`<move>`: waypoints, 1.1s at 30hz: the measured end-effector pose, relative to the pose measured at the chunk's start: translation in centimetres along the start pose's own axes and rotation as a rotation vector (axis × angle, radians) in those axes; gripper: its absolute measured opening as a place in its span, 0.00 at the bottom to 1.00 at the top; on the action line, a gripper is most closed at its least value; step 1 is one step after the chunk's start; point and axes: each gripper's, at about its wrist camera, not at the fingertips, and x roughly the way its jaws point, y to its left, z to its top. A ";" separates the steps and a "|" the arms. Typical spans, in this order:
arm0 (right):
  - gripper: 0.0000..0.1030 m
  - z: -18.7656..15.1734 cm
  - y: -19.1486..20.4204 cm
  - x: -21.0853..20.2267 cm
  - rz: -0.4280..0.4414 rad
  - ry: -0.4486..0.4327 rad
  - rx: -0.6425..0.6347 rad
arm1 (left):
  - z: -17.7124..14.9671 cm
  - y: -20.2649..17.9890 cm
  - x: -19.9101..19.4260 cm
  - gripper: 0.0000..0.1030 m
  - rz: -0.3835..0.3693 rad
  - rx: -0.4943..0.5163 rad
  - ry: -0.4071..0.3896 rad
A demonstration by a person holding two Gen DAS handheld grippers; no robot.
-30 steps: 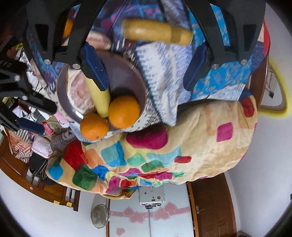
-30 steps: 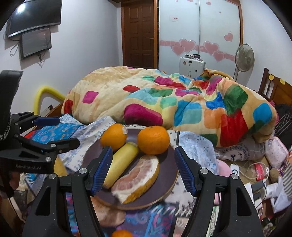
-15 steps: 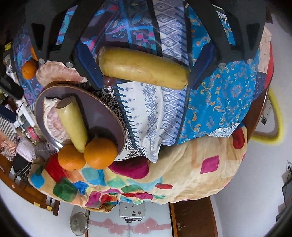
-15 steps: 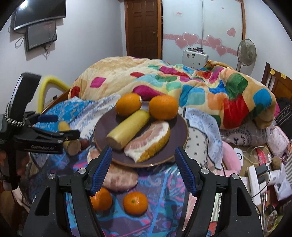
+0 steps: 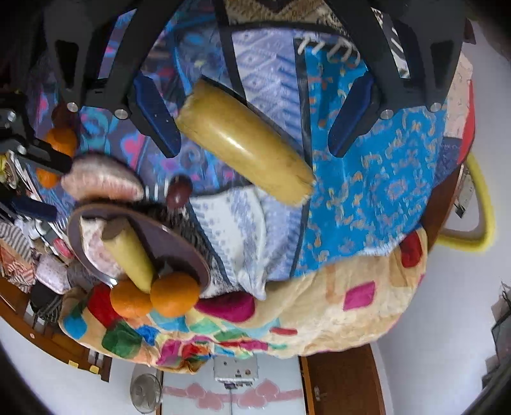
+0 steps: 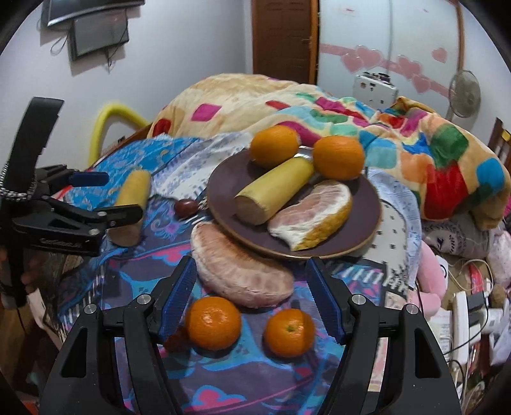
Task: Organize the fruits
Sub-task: 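Grasp the lying yellow cylinder with the left gripper while the right grasps another pomelo segment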
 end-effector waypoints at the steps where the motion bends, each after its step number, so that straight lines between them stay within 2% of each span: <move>1: 0.66 0.0 0.2 0.3 0.003 0.009 -0.008 | 0.0 0.1 -0.1 0.91 -0.001 -0.002 -0.002; 5: 0.66 0.0 0.4 1.3 0.009 0.041 -0.023 | 0.1 -0.3 0.5 0.82 -0.051 -0.003 0.022; 7: 0.66 0.1 0.7 1.8 0.008 0.054 -0.039 | 0.0 -0.5 1.2 0.69 -0.104 -0.021 0.044; 8: 0.68 0.1 0.9 2.1 0.014 0.065 -0.041 | -0.1 -0.6 1.4 0.68 -0.114 -0.021 0.050; 11: 0.77 0.0 1.6 2.6 0.008 0.083 -0.070 | -0.6 -1.2 1.3 0.64 -0.091 0.021 0.025; 14: 0.77 0.0 2.2 2.6 -0.023 0.097 -0.109 | -1.3 -1.1 0.8 0.57 -0.095 0.050 0.012; 16: 0.72 0.1 2.3 2.4 -0.004 0.106 -0.107 | -1.6 -0.7 0.3 0.52 -0.114 0.050 0.013; 18: 0.58 0.3 2.6 2.1 0.019 0.116 -0.105 | -2.0 -0.2 -0.1 0.49 -0.134 0.051 0.016; 20: 0.49 0.4 3.2 1.9 0.035 0.121 -0.114 | -2.5 0.2 -0.7 0.47 -0.148 0.052 0.014; 23: 0.42 0.3 4.3 1.6 0.044 0.127 -0.143 | -3.3 0.7 -1.7 0.44 -0.165 0.058 0.004; 29: 0.41 0.4 5.7 1.0 0.081 0.117 -0.187 | -5.4 1.4 -3.7 0.41 -0.188 0.096 0.004; 33: 0.41 1.1 6.2 2.1 0.074 0.116 -0.184 | -5.4 1.8 -3.7 0.40 -0.186 0.109 0.023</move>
